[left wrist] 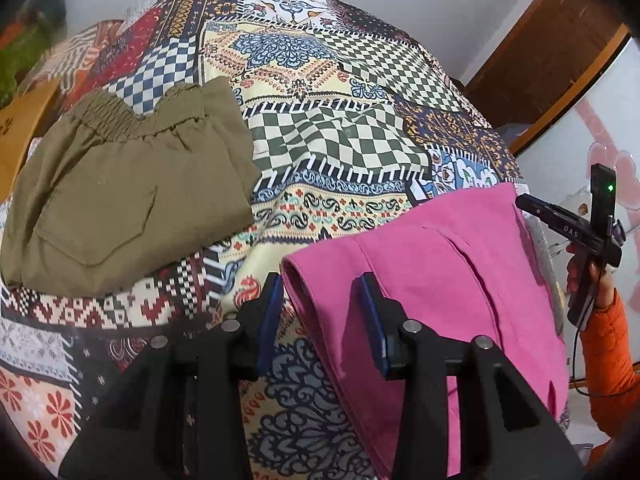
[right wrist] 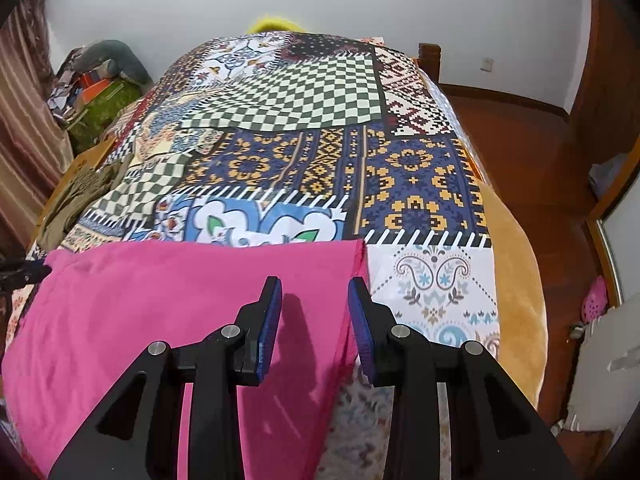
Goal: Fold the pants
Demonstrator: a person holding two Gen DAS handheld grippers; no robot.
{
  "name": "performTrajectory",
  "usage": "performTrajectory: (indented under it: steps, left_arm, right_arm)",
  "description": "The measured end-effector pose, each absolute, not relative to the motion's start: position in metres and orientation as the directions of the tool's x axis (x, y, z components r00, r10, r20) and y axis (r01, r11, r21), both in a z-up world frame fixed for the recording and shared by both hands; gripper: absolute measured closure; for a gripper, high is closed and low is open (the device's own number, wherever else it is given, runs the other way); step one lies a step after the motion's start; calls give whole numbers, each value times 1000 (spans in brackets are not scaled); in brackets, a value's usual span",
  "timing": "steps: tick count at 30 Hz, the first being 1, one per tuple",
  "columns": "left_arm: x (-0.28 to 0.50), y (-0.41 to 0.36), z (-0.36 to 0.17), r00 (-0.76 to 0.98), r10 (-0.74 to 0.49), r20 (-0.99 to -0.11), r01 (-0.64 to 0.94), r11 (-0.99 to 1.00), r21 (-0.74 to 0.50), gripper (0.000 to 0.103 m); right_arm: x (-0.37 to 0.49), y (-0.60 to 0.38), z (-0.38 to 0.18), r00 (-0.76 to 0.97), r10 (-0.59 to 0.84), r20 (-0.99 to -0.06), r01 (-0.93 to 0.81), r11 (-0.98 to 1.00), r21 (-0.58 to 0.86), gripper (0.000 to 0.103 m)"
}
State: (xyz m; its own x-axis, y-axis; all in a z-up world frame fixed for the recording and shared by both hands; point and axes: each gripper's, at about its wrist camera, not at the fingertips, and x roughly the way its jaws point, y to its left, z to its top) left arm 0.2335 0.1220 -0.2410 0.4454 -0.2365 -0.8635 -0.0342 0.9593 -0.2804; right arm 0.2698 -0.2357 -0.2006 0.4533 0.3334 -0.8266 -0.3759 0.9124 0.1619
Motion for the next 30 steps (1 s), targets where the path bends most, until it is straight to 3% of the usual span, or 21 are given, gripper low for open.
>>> performTrajectory:
  steps: [12,16,20,21,30]
  left_arm:
    - [249,117,-247,432,-231,-872,-36,961,-273,64]
    - [250,111,-247,439,-198,-876,-26,972,-232,70]
    - [251,111,-246,439,-213,-873,-20,969,-246,94]
    - [251,110,-245,442,-206,-873,-21,971,-240,95]
    - [245,111,-237,479,-143,-866,-31,983,-179,98]
  right_arm:
    - [288,-230,-218,426,353,-833,-385,904,187,72]
    - [287,-222,-222,434,348,-831,-413,897,160,72]
    - [284,-217,-225,467,323,-823,-423,899,113,88]
    - [285,-218,-224,472,325,-820,-421,900,114,95]
    - [279,-210,-214,552,256,-794,-449,893,-24,99]
